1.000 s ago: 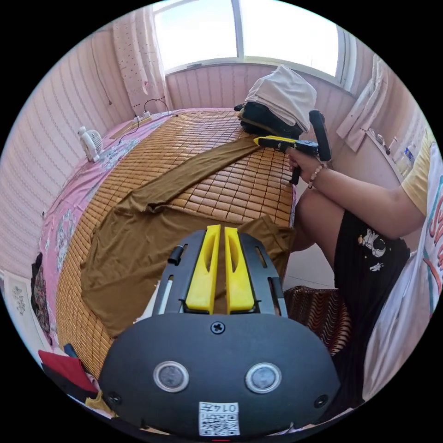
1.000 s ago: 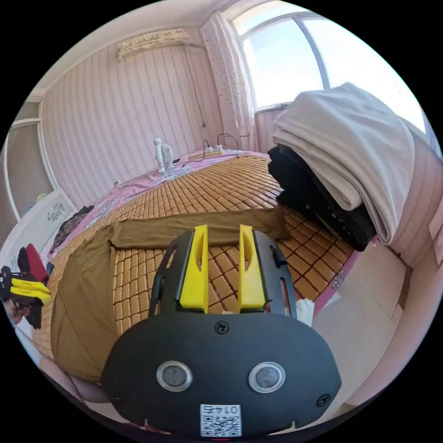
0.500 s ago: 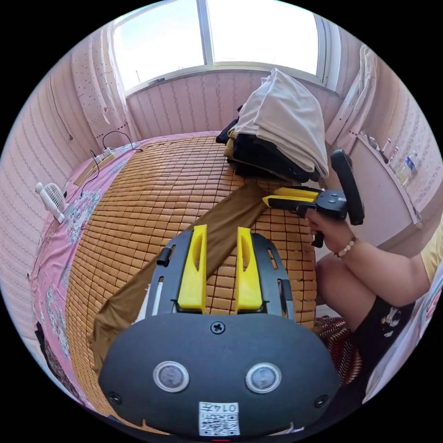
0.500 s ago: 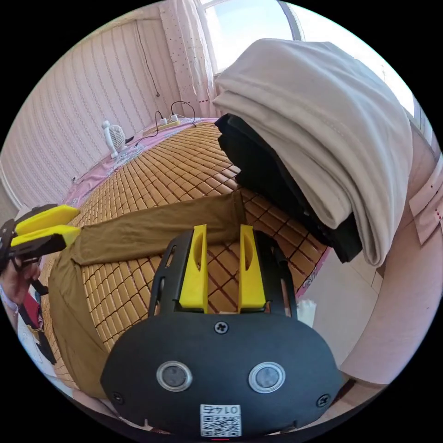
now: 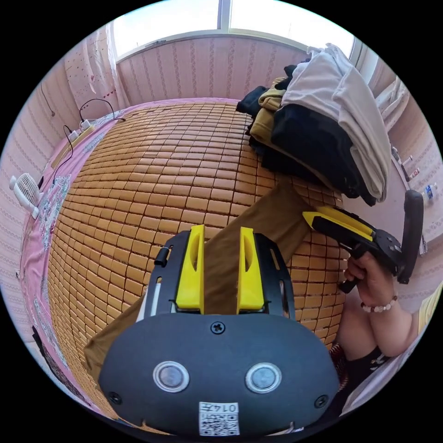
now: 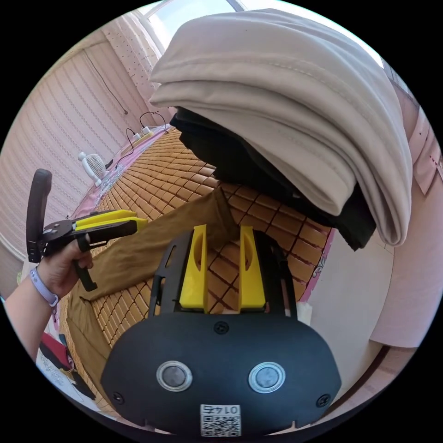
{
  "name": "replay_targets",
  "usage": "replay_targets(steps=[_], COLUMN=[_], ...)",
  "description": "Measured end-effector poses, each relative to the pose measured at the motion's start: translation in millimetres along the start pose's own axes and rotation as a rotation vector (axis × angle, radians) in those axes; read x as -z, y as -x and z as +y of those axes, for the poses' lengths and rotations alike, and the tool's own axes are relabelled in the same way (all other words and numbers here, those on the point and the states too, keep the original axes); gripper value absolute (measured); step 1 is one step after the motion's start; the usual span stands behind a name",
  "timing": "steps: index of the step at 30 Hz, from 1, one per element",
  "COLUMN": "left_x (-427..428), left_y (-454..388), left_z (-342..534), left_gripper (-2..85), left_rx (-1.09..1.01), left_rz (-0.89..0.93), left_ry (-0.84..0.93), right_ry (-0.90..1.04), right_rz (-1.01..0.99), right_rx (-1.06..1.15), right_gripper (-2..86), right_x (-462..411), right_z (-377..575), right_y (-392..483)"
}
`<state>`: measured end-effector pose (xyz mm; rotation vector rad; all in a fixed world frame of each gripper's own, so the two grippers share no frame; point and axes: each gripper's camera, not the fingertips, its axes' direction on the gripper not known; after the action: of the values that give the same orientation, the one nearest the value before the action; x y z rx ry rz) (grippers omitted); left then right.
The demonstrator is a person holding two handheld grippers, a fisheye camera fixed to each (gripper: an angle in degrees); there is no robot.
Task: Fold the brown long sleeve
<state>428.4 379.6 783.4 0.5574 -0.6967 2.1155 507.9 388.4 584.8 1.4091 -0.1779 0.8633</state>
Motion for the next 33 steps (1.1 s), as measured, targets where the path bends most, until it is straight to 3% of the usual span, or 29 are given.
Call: replay_targets(steps=[6, 11, 17, 20, 24, 28, 33], left_x=[-22, -16, -4, 17, 61, 150, 280], left_y=[-1, -3, -3, 3, 11, 19, 12], left_z=[-4, 7, 21, 38, 70, 132, 250], left_gripper=[10.7, 1.7, -0.4, -0.6, -0.6, -0.5, -0.1], left_rx=[-0.035, -0.073, -0.039, -0.005, 0.067, 0.154, 0.217], left_rz=[-0.013, 0.038, 0.02, 0.013, -0.013, -0.084, -0.207], left_ry=[0.051, 0.012, 0.018, -0.024, -0.094, -0.21, -0.368], right_ry=[0.005, 0.024, 0.012, -0.026, -0.11, -0.283, -0.261], right_rz=[-0.071, -0.119, -0.151, -0.299, -0.647, -0.877, -1.21], right_rx=[-0.034, -0.005, 0.006, 0.026, 0.076, 0.279, 0.61], right_gripper=[7.0, 3.0, 1.6, 1.4, 1.3, 1.3, 1.9], right_x=[-1, -2, 3, 13, 35, 102, 188], right_z=[0, 4, 11, 14, 23, 48, 89], right_y=[-13, -13, -16, -16, -8, 39, 133])
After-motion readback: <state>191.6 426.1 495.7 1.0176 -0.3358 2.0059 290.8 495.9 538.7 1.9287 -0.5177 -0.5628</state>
